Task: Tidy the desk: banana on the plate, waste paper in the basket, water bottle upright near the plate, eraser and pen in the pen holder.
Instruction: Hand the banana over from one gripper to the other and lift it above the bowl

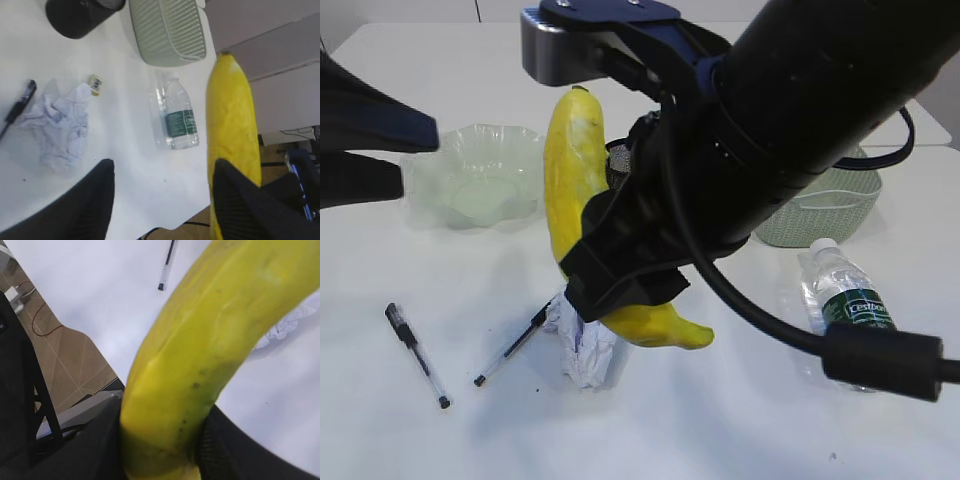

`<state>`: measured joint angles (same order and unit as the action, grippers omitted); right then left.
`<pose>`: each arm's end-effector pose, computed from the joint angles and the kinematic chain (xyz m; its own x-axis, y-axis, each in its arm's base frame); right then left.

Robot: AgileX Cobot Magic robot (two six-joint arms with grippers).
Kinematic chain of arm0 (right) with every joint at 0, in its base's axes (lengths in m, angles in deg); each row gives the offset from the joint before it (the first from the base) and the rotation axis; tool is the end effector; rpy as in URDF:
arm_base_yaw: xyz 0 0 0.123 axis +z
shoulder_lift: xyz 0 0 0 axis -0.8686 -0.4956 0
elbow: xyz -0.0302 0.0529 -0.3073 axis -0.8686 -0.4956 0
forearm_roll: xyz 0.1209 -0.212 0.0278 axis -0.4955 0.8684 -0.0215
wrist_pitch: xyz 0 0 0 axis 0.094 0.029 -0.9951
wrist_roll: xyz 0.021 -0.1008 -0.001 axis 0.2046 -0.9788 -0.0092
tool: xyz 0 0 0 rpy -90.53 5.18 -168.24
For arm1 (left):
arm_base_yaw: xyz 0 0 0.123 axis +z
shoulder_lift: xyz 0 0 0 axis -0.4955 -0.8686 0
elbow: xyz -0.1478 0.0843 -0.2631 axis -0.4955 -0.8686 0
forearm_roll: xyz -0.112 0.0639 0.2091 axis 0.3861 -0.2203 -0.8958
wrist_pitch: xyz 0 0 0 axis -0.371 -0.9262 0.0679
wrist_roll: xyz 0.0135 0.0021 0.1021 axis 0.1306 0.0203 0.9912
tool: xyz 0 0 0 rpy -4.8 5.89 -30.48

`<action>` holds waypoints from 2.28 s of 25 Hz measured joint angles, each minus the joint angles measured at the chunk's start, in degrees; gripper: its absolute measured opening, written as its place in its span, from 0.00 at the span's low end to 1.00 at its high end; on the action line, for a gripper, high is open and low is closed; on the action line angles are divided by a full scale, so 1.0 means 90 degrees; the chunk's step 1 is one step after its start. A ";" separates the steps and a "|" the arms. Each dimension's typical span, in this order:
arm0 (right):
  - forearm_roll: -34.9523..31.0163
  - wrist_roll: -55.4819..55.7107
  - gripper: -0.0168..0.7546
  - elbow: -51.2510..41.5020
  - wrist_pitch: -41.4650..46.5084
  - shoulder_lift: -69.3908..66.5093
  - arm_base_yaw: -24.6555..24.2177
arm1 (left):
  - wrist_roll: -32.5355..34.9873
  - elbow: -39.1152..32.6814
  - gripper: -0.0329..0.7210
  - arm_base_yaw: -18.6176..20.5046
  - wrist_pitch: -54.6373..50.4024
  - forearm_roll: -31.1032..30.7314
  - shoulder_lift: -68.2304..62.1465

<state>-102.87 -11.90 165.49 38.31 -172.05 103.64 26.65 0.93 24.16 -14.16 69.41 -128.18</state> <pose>0.2089 0.2343 0.3492 -0.6058 -0.6157 -0.5038 -0.7776 0.5923 0.2112 0.1978 -0.0850 0.3460 -0.8271 -0.3321 -0.4535 0.1539 0.6422 -0.7509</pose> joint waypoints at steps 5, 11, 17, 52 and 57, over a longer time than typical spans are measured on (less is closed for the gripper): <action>-0.0050 -0.0026 0.42 0.0000 0.0000 0.0000 0.0000 | 0.0052 0.0000 0.69 -0.1171 0.0840 0.0287 -0.0391; -0.0048 -0.0040 0.42 0.0000 0.0025 0.0000 0.0000 | 0.0495 0.0000 0.74 -0.2040 0.1530 0.1264 -0.0876; -0.0083 -0.0080 0.42 0.0000 0.0012 0.0000 0.0000 | 0.1601 0.0000 0.74 -0.2132 0.1370 0.2832 -0.1404; 0.0641 0.0111 0.78 0.0015 0.0019 0.0000 0.0004 | 0.3323 0.0022 0.45 -0.2137 0.1811 0.2844 -0.1336; 0.1320 0.0575 0.79 0.0015 0.0205 0.0000 0.0004 | 0.3337 0.0022 0.45 -0.2137 0.2158 0.2523 -0.1245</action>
<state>-90.99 -6.72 165.63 40.15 -172.05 103.68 56.69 1.12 4.93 5.26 92.12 -139.39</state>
